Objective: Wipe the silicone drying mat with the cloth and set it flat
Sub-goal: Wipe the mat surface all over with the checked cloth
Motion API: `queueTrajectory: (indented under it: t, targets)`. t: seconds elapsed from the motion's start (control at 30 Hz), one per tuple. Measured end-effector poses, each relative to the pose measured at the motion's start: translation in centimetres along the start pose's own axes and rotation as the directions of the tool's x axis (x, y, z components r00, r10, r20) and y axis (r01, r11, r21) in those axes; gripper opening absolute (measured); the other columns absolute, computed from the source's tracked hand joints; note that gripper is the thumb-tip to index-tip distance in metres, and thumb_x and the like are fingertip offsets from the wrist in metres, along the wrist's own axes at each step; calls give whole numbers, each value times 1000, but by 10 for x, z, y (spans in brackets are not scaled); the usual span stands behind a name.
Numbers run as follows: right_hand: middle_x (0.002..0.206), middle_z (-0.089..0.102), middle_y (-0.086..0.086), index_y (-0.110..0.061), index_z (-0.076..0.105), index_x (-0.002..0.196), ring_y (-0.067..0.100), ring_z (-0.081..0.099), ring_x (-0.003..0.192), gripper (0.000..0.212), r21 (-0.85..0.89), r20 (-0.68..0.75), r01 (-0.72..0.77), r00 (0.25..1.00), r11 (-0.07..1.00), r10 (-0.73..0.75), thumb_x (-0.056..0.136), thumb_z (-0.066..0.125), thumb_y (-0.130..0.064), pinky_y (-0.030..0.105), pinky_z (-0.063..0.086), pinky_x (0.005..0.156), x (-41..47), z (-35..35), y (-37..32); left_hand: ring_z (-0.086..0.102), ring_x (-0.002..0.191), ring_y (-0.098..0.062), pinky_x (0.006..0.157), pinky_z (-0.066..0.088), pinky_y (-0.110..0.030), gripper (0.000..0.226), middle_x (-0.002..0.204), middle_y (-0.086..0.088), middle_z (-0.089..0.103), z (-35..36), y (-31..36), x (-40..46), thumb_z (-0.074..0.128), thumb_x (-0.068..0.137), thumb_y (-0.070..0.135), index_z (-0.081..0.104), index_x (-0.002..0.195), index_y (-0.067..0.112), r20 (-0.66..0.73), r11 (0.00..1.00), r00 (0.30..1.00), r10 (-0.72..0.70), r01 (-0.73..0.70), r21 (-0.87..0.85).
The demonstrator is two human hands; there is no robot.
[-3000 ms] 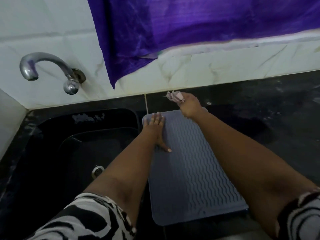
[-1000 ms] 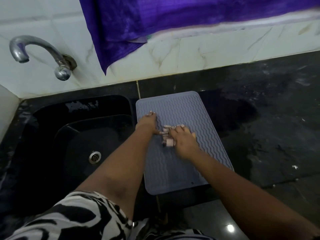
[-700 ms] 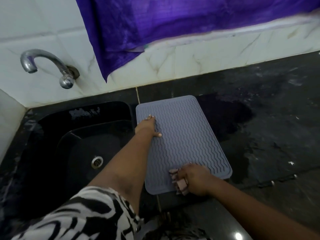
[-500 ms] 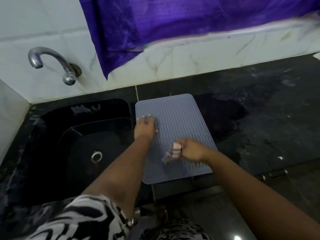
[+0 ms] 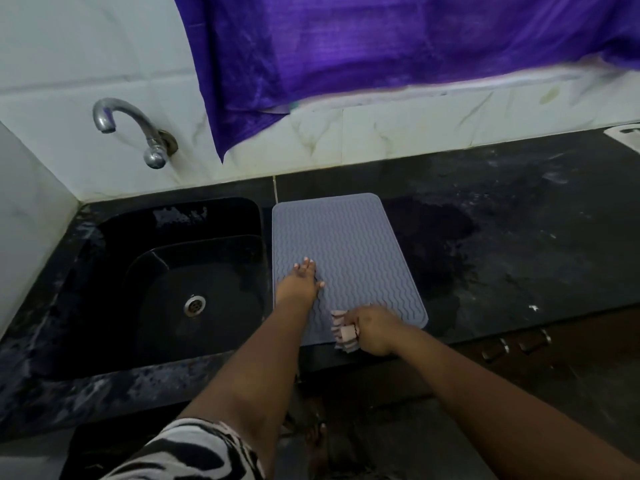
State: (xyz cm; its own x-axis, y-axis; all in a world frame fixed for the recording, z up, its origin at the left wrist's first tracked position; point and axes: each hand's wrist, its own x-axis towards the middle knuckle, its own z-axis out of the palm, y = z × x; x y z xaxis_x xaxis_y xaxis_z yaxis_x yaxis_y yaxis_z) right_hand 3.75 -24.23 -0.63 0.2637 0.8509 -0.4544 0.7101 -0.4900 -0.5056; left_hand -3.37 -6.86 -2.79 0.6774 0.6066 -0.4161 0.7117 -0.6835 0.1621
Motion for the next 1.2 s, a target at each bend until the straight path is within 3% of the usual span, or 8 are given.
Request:
queueTrajectory:
  t: [0.13, 0.23, 0.33, 0.47, 0.6, 0.73, 0.97, 1.2]
  targets:
    - [105, 63, -5, -25, 66, 104, 15, 59, 95, 20, 195, 16, -46, 999, 980, 44, 86, 60, -18, 22, 44, 75, -12, -15, 2, 5, 150, -21, 118, 17, -37, 63, 163, -1, -3, 0, -1, -2, 27, 105, 39, 0, 154, 12, 2, 1000, 1000, -14, 14, 3]
    - [94, 71, 2, -17, 69, 105, 18, 68, 81, 23, 733, -80, -40, 986, 679, 145, 83, 62, -15, 26, 53, 63, -18, -41, 11, 5, 150, -22, 118, 17, -38, 62, 163, -1, -3, 1, 1, -4, 27, 105, 38, 0, 155, 12, -9, 999, 999, -32, 32, -3]
    - [103, 67, 9, -10, 54, 125, 24, 64, 88, 51, 897, -61, -50, 970, 439, 235, 75, 53, 3, 32, 54, 66, -16, -65, 25, 15, 148, -24, 116, 22, -38, 62, 163, -4, 6, -1, 3, -5, 31, 104, 38, 7, 154, 10, -35, 1000, 999, -29, 28, -12]
    - [123, 52, -5, -27, 30, 140, 15, 50, 111, 86, 374, -152, -53, 981, 926, 118, 70, 81, -28, 31, 41, 97, -1, -88, 23, 54, 118, -29, 94, 45, -37, 49, 133, -14, 55, -26, 2, 5, 51, 95, 42, 50, 131, 9, -75, 1000, 997, -7, 8, 24]
    - [135, 55, 6, -20, 54, 128, 23, 52, 121, 45, 80, -139, -59, 988, 995, 69, 88, 61, -39, 40, 39, 106, 32, -130, 4, 59, 105, -27, 87, 47, -38, 39, 116, -12, 63, -59, 0, 30, 57, 91, 46, 61, 112, 13, -115, 1000, 993, 7, -10, -28]
    - [135, 55, 8, -20, 54, 127, 24, 51, 121, 37, -74, -165, 6, 986, 997, -18, 94, 50, -37, 36, 39, 100, 79, -179, -8, 50, 124, -29, 102, 42, -43, 58, 138, -13, 51, -77, -1, 69, 58, 89, 46, 47, 136, 13, -119, 996, 992, 32, -43, -83]
    - [122, 62, 15, -11, 60, 120, 27, 59, 110, 29, 92, -504, 37, 864, 995, 14, 95, 48, -18, 33, 46, 96, 195, -231, -20, -19, 147, -27, 117, -12, -43, 138, 160, -10, -20, -86, -9, 144, 73, 62, 70, -12, 152, 11, 30, 959, 962, 273, -274, 73]
    - [158, 20, 8, -24, 23, 149, 35, 19, 144, 55, -267, -144, -135, 985, 954, 99, 97, 43, -24, 48, 18, 117, 273, -154, -1, -33, 141, -19, 114, -21, -52, 161, 154, 3, -37, -67, -30, 177, 69, 37, 87, -29, 147, 21, 84, 987, 984, 158, -160, 12]
